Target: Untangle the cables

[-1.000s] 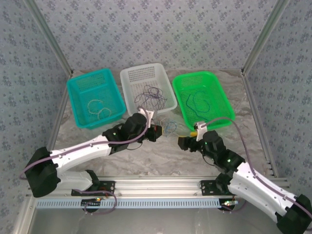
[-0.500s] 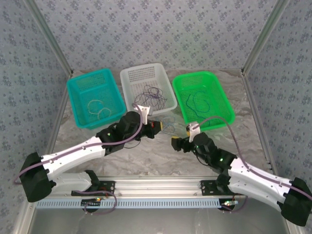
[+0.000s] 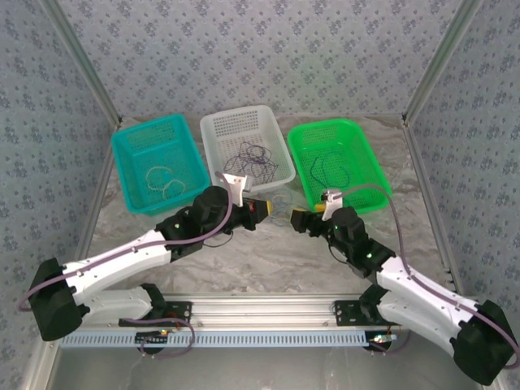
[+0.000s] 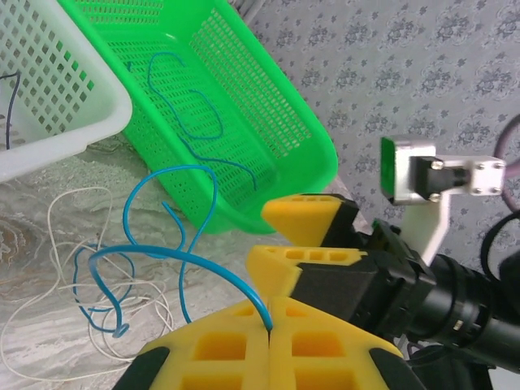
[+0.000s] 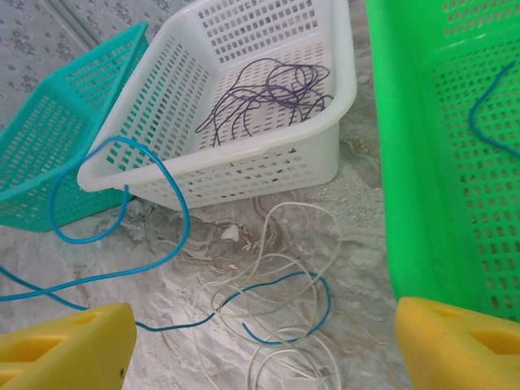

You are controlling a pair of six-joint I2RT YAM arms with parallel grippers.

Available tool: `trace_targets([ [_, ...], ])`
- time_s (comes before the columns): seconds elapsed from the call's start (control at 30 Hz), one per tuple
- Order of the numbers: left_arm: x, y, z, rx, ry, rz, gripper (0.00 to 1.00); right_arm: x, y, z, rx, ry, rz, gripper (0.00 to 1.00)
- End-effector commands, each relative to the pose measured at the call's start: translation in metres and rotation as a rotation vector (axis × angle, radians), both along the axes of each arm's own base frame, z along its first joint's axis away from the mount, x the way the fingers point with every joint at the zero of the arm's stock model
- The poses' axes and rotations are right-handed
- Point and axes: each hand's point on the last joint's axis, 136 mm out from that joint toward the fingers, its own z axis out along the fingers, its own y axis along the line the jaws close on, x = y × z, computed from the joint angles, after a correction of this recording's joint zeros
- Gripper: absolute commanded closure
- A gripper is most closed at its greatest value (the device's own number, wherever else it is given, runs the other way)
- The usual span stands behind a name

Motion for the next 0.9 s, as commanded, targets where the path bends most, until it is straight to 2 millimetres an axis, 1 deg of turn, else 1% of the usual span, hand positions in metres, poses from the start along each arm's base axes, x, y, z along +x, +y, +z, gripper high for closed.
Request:
trace_targets([
  [0.0, -0.002, -0.002, 0.015, -0.059, -0.019, -0.016, 1.00, 0.002, 0.021, 0.017, 0.114, 0.009, 0.064, 0.15],
  [0.07, -0.003, -0.003, 0.016, -0.065, -0.020, -0.022, 1.00, 0.005, 0.025, 0.016, 0.133, 0.018, 0.067, 0.15],
  [0.2, -0.003, -0.003, 0.015, -0.065, -0.021, -0.025, 1.00, 0.011, 0.033, 0.027, 0.168, 0.005, 0.077, 0.15],
  [0.33, -0.003, -0.003, 0.013, -0.069, -0.020, -0.023, 1.00, 0.016, 0.035, 0.032, 0.188, 0.001, 0.077, 0.15],
  [0.43, -0.003, -0.003, 0.013, -0.070, -0.023, -0.020, 1.00, 0.018, 0.037, 0.033, 0.237, 0.038, 0.071, 0.18],
  [0.57, -0.002, -0.001, 0.016, -0.078, -0.037, -0.014, 1.00, 0.020, 0.045, 0.032, 0.269, 0.088, 0.089, 0.22],
  [0.63, -0.002, 0.000, 0.017, -0.084, -0.043, -0.010, 1.00, 0.021, 0.048, 0.028, 0.272, 0.117, 0.087, 0.24],
  [0.77, -0.002, 0.001, 0.021, -0.098, -0.052, -0.007, 1.00, 0.026, 0.054, 0.025, 0.270, 0.134, 0.093, 0.27],
  [0.87, -0.004, 0.002, 0.023, -0.104, -0.057, -0.009, 1.00, 0.031, 0.055, 0.022, 0.247, 0.142, 0.087, 0.31],
])
